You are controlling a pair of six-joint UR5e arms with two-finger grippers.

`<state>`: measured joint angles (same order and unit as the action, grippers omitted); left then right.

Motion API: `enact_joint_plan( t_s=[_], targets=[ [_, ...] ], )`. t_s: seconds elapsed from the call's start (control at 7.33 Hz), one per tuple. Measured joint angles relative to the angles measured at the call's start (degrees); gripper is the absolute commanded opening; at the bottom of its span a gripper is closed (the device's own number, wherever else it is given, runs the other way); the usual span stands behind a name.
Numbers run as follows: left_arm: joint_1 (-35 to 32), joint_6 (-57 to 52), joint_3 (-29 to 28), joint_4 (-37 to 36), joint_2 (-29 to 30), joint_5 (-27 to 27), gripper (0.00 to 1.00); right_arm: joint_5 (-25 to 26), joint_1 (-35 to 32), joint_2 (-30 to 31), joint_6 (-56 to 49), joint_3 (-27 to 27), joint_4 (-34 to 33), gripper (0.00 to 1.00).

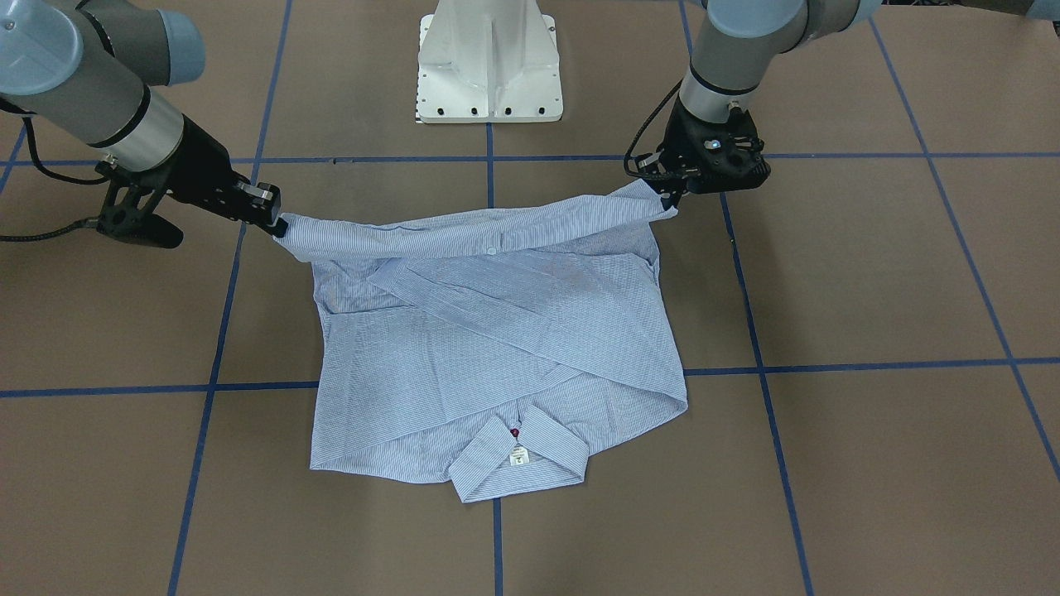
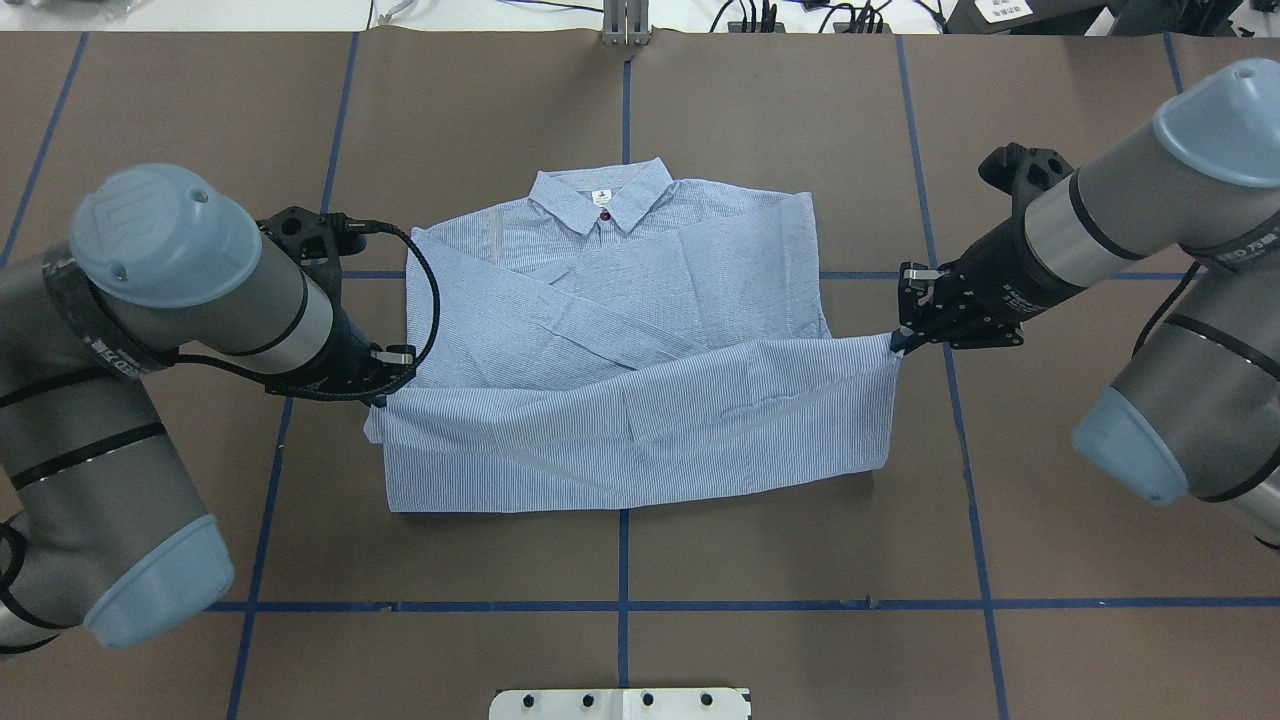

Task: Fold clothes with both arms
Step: 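Carry the hem with both grippers over the shirt toward the collar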

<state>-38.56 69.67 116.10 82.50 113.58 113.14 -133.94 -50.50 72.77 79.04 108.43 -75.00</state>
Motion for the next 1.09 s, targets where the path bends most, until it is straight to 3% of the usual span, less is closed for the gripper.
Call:
enact_joint_plan(
  t_s=[0.41, 1.09],
  targets=[
    [-1.3, -0.1, -4.6, 1.7, 3.0, -0.1, 0.0, 0.2, -3.1, -5.0, -1.9, -5.0, -0.1, 0.0],
    [-4.9, -0.3, -4.6, 1.2, 3.8, -0.1, 0.0, 0.2, -7.3, -10.2, -4.0, -10.4, 0.1, 0.0]
  ],
)
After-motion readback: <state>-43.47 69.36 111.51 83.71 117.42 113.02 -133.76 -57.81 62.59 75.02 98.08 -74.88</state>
